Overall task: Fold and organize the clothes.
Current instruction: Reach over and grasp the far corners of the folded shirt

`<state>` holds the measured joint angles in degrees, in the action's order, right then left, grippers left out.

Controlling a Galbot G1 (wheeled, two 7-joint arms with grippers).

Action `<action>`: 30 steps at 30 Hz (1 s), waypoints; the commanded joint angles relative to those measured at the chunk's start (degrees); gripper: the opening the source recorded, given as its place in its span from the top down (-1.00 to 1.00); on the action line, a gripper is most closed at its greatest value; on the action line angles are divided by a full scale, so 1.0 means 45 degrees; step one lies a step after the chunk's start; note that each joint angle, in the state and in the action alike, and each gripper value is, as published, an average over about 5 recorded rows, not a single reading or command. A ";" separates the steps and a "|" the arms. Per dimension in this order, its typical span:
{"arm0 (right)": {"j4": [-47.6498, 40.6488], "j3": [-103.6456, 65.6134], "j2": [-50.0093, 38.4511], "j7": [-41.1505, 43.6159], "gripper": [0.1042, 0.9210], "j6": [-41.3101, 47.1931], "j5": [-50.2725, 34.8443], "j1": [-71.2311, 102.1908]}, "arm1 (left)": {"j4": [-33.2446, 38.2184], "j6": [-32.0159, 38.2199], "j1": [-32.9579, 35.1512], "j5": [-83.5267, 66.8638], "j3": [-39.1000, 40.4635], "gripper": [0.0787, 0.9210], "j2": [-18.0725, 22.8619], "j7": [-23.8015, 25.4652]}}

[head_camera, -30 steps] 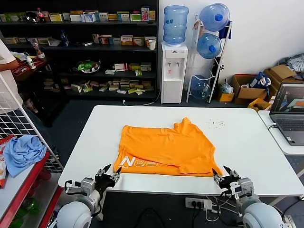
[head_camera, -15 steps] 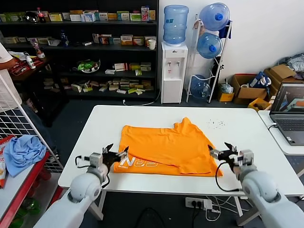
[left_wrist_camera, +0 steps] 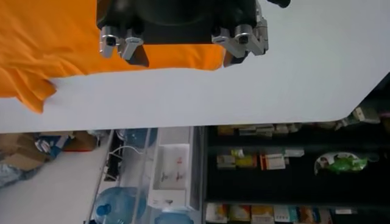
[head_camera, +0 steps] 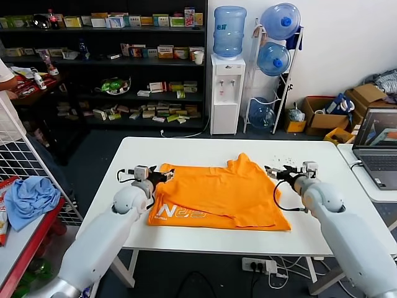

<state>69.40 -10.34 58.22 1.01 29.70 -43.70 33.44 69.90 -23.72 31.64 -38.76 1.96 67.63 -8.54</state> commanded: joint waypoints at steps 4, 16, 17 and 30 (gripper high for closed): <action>-0.4889 0.0342 0.2389 0.1013 -0.76 0.0141 0.0851 -0.3161 | -0.5236 0.0230 -0.2540 0.0472 0.0314 -0.77 0.1660 0.0512; -0.6804 -0.0229 0.3611 0.2491 -0.75 -0.1065 0.2852 -0.3163 | -0.5760 0.0470 -0.2315 0.1289 -0.0111 -0.77 0.1938 0.0683; -0.6895 -0.0264 0.3668 0.2555 -0.72 -0.1209 0.2997 -0.3135 | -0.5770 0.0494 -0.2296 0.1312 -0.0131 -0.77 0.1922 0.0709; -0.6926 -0.0483 0.3775 0.2329 0.16 -0.1761 0.3176 -0.2940 | -0.5061 0.0815 -0.1840 0.1299 -0.0134 -0.18 0.1568 0.0919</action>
<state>40.64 -12.30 73.85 10.47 23.29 -31.12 21.00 47.09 -20.24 23.30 -33.18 1.33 74.78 -4.66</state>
